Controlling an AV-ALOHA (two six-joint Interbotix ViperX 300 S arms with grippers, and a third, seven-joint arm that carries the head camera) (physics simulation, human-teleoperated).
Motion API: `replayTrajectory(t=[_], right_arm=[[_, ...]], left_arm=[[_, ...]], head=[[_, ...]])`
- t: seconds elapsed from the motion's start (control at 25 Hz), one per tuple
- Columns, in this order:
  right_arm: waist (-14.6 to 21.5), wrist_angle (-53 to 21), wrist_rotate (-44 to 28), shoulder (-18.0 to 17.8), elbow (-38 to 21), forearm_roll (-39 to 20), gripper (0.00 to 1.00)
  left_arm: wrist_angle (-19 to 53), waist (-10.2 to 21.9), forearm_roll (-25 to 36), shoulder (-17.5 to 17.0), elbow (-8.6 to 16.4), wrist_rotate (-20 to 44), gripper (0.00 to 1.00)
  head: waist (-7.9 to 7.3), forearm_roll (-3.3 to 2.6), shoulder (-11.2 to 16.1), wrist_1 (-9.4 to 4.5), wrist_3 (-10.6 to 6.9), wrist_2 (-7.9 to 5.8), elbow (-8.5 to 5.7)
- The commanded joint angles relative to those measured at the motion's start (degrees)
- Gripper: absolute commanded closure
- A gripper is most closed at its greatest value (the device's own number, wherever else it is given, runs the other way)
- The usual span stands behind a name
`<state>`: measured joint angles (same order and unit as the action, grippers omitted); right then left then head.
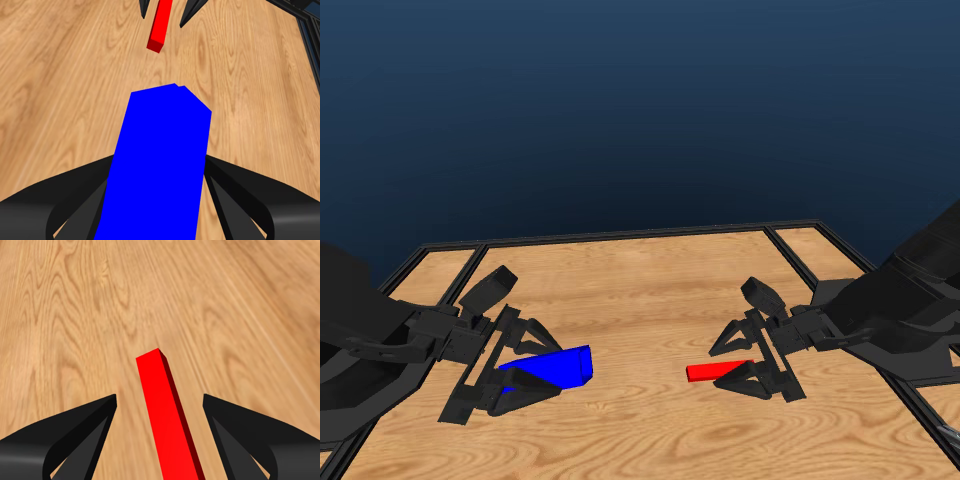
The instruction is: Insert peg into socket
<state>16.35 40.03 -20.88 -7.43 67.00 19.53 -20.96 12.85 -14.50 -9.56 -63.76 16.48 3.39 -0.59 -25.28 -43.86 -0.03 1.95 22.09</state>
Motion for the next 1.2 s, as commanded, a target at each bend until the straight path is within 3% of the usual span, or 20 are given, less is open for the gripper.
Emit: replayTrajectory(t=[0.04,0.08,0.12,0.2,0.36,0.56,0.64,0.76,1.0,1.04,1.08,1.2], right_arm=[[4.97,6.29,-3.31,-3.76,1.97,3.35,0.0],[6.02,8.38,-4.3,-5.2,2.23,4.11,0.0],[6.73,9.42,-4.43,-7.25,2.63,5.22,1.0],[8.06,12.26,-4.94,-8.46,2.19,7.04,1.0],[8.42,13.91,5.82,-2.62,0.89,10.03,1.0],[3.92,3.08,24.27,8.71,-5.39,12.0,1.0],[2.33,-0.18,27.59,10.51,-7.27,11.48,1.0],[-0.5,-6.73,31.44,13.81,-12.0,10.04,1.0],[-2.63,-13.99,33.43,12.81,-18.15,6.52,1.0],[-3.23,-15.44,33.07,12.92,-19.66,5.71,1.0],[-3.23,-15.59,32.92,12.91,-21.13,5.1,1.0],[-3.48,-18.37,31.35,10.57,-22.09,3.6,1.0]], left_arm=[[0.16,-0.21,0.33,-1.91,3.24,-3.39,1.0],[1.88,-0.85,0.38,-2.27,3.77,-3.4,1.0],[2.31,-0.69,0.57,-2.73,4.98,-3.21,1.0],[3.62,-0.65,0.89,-2.79,4.39,-3.43,1.0],[5.77,-0.61,1.25,-3.39,5.64,-2.7,1.0],[7.89,-0.38,2.1,-3.5,7.59,-3.41,1.0],[8.35,-0.07,2.3,-3.88,8.87,-3.62,1.0],[10.13,-0.01,3.11,-3.8,8.36,-3.06,1.0],[10.92,0.74,3.85,-4.65,9.29,-2.57,1.0],[12.06,0.73,4.26,-4.82,10.47,-2.69,1.0],[11.42,0.87,4.29,-5.06,9.78,-2.55,1.0],[13.42,1.09,4.69,-4.49,10.61,-2.83,1.0]], head=[[1.72,-0.41,-1.52,0.29,0.12,-0.52,-0.03],[2.06,-0.53,-1.74,0.15,0.25,-0.69,0.07],[2.29,-0.62,-1.98,0.08,0.34,-0.79,0.23],[2.52,-0.71,-2.39,-0.1,0.71,-0.94,0.44],[2.48,-0.7,-3.63,-0.33,1.11,-0.9,1.0],[1.4,-0.4,-4.91,-0.1,0.71,-0.68,1.63],[0.76,-0.21,-5.15,-0.09,0.63,-0.56,1.81],[-0.66,0.24,-5.27,-0.19,0.75,-0.28,2.01],[-2.95,0.82,-4.82,-0.37,0.32,-0.4,2.06],[-3.29,0.9,-4.73,-0.47,0.27,-0.44,2.03],[-3.47,0.94,-4.68,-0.49,0.26,-0.48,2.02],[-4.22,1.1,-4.4,-0.63,-0.11,-0.57,1.94]])
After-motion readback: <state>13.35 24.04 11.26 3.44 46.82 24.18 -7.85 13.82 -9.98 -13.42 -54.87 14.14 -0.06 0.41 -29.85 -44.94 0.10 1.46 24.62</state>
